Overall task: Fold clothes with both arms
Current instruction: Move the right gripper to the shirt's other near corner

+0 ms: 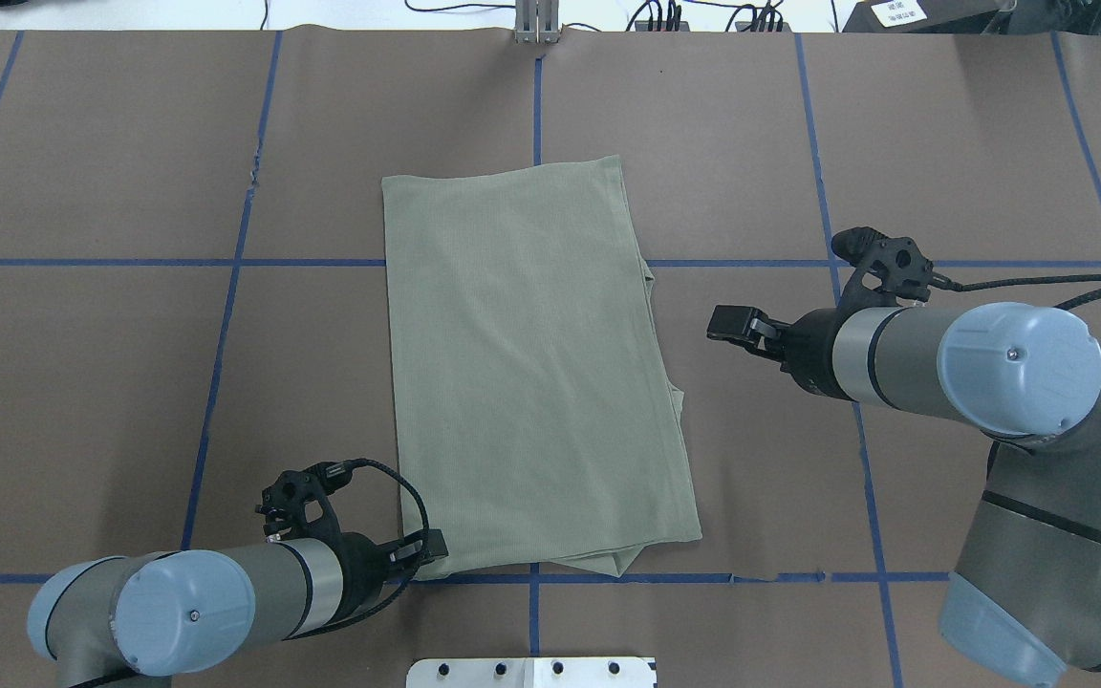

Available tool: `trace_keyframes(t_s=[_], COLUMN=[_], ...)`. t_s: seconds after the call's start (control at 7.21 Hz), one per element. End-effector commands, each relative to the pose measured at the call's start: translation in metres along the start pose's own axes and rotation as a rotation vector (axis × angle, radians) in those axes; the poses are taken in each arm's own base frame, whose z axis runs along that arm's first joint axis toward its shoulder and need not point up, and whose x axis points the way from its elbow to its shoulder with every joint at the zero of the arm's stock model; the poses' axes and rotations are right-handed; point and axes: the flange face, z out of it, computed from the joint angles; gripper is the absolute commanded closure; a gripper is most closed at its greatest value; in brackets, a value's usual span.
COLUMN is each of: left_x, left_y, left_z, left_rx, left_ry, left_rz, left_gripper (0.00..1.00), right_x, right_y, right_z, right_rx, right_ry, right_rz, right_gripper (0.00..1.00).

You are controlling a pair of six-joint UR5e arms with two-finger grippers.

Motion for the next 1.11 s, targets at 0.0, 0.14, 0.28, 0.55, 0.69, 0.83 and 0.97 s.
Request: trace_keyframes(t_s=[0.0,0.14,0.28,0.55,0.69,0.83,0.97], left_x=[0.001,0.0,0.0,0.006,0.003,0.004,0.007], left_y=[-0.001,-0.001,0.001,0.004,0.013,0.014,0.015], left_z=[0.002,0.003,0.004,0.002,0.004,0.003,0.0], left_rx=[0.018,0.019,0.016,0.011,-0.003,-0.003,-0.005], left_ry=[0.004,0.002,0.001,0.013,0.007,0.011,0.018], left_rz=[-0.028,-0.028,-0.027,-0.026,-0.017,-0.012,-0.011], left_gripper=[0.35,0.39,0.45,0.89,1.0,1.0,1.0], right_x=[0.0,-0.001,-0.001,-0.001,-0.001,-0.004,-0.007], right_y=[0.001,0.002,0.002,0.004,0.008,0.015,0.038], right_z=[0.0,0.0,0.001,0.002,0.004,0.006,0.016], right_rx=[-0.002,-0.004,-0.004,-0.006,-0.013,0.007,0.037], right_ry=[0.0,-0.002,0.0,0.0,0.004,0.003,0.021], right_rz=[-0.001,-0.002,-0.002,-0.003,0.012,0.077,0.142], right_gripper=[0.0,0.0,0.0,0.0,0.0,0.01,0.02])
